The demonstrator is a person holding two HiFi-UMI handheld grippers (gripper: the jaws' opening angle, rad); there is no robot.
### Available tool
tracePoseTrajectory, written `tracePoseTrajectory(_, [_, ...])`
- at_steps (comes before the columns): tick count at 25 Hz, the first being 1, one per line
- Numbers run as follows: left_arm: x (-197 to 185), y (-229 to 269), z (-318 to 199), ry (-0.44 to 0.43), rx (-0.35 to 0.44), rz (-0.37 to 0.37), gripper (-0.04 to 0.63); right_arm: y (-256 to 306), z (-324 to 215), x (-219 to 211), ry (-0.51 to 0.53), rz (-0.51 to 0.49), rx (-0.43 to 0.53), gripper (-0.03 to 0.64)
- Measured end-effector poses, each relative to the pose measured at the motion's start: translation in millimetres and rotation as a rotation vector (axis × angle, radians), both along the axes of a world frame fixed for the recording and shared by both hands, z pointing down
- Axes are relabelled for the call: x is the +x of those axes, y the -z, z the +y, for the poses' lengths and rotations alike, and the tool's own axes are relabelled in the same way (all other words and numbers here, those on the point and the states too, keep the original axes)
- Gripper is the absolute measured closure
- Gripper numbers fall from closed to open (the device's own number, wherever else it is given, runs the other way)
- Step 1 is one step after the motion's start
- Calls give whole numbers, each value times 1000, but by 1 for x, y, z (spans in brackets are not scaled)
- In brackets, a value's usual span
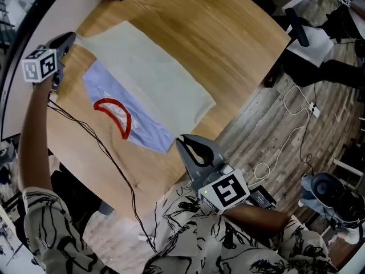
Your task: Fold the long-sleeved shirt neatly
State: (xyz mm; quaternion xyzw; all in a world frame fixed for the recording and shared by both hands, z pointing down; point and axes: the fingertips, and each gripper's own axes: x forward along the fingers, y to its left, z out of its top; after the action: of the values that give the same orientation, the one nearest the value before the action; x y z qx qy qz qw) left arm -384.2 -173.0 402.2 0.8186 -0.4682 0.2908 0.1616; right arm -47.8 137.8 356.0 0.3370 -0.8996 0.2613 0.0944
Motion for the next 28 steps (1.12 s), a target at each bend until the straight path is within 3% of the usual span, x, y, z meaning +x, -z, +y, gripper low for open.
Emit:
tracePoseTrajectory(5, [-20, -19, 40, -30, 5, 4, 557, -15, 33, -23, 9, 13, 51, 586])
tracePoseTrajectory(10, [-48, -52, 70, -29, -30, -18, 557, -55, 64, -47, 109, 179, 105, 584])
tracePoseTrajectory(14, [-56, -85, 94, -114, -69, -94, 555, -87, 84, -63, 175, 289, 134, 584])
tracePoseTrajectory(28, [-81, -158, 119, -82, -172, -179, 549, -178, 113, -87, 372, 491, 181, 583])
